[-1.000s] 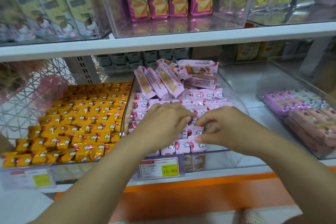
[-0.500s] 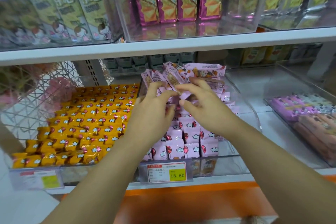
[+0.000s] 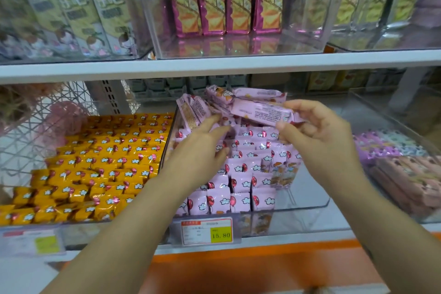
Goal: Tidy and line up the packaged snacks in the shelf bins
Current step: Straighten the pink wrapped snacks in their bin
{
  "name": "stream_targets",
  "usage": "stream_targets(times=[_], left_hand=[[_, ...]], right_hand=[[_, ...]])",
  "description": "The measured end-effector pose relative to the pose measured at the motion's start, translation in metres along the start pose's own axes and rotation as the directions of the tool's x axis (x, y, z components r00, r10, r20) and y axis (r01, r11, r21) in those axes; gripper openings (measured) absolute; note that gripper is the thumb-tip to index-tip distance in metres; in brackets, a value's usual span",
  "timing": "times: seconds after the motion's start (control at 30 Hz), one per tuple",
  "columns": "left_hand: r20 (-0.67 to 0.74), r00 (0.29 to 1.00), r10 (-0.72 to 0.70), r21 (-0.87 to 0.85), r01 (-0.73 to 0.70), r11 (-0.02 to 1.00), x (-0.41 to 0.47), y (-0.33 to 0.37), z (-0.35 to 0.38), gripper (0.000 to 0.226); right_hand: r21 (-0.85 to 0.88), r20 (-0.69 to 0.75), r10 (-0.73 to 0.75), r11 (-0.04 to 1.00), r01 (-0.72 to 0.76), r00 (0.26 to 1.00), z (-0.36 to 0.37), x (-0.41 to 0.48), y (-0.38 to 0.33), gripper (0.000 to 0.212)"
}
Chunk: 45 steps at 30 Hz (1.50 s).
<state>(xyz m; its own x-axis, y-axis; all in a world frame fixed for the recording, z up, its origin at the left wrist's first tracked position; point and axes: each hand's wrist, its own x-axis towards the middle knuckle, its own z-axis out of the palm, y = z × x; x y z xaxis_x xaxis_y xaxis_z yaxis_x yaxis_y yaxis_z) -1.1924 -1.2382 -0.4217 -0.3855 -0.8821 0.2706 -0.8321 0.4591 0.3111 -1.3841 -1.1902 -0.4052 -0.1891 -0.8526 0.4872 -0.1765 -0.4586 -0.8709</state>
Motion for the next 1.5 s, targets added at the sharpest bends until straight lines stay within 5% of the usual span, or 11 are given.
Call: stream_targets(times=[0.17, 0.3, 0.53, 0.77, 1.0, 1.1, 1.2, 1.37, 1.5], left_hand=[[-0.086, 0.996, -0.028, 0.116, 0.038, 0.993, 0.0, 0.002, 0.001, 0.051], [-0.108, 0.993, -0.05, 0.15, 0.067, 0.986, 0.002, 0.004, -0.001, 0.041], [-0.379, 0.922, -0.079, -0.191, 0.005, 0.982, 0.0, 0.007, -0.006, 0.008], [-0.386, 0.907, -0.171, -0.484, -0.041, 0.874, -0.015, 0.007, -0.015, 0.023], [-0.241, 0.935, -0.262, -0.825, -0.056, 0.562, -0.021, 0.012, -0.024, 0.031], [-0.114, 0.936, -0.333, -0.941, 0.006, 0.339, -0.021, 0.022, -0.023, 0.019], [-0.032, 0.931, -0.364, -0.99, 0.021, 0.142, -0.019, 0.035, -0.015, 0.019], [0.069, 0.964, -0.256, -0.979, 0.114, 0.167, -0.018, 0.05, 0.0, 0.024], [0.145, 0.95, -0.276, -0.989, 0.144, -0.025, -0.017, 0.061, 0.0, 0.023]], right_hand=[[-0.036, -0.119, 0.076, 0.996, -0.081, 0.99, -0.019, -0.005, 0.0, 0.005], [0.166, -0.13, 0.226, 0.965, -0.203, 0.965, -0.026, -0.004, -0.004, 0.031], [0.346, -0.117, 0.334, 0.896, -0.277, 0.935, -0.022, 0.002, -0.006, 0.022], [0.346, -0.072, 0.342, 0.89, -0.298, 0.937, -0.021, 0.002, -0.007, 0.02], [0.239, -0.123, 0.246, 0.948, -0.212, 0.961, -0.031, 0.0, -0.012, 0.035], [0.174, -0.141, 0.188, 0.971, -0.163, 0.972, -0.04, 0.001, -0.012, 0.034], [0.232, -0.014, 0.199, 0.954, -0.191, 0.98, -0.042, -0.002, -0.01, 0.05], [0.389, 0.2, 0.251, 0.867, -0.311, 0.947, -0.04, -0.005, -0.011, 0.055], [0.392, 0.234, 0.309, 0.838, -0.38, 0.922, -0.042, -0.004, -0.015, 0.04]])
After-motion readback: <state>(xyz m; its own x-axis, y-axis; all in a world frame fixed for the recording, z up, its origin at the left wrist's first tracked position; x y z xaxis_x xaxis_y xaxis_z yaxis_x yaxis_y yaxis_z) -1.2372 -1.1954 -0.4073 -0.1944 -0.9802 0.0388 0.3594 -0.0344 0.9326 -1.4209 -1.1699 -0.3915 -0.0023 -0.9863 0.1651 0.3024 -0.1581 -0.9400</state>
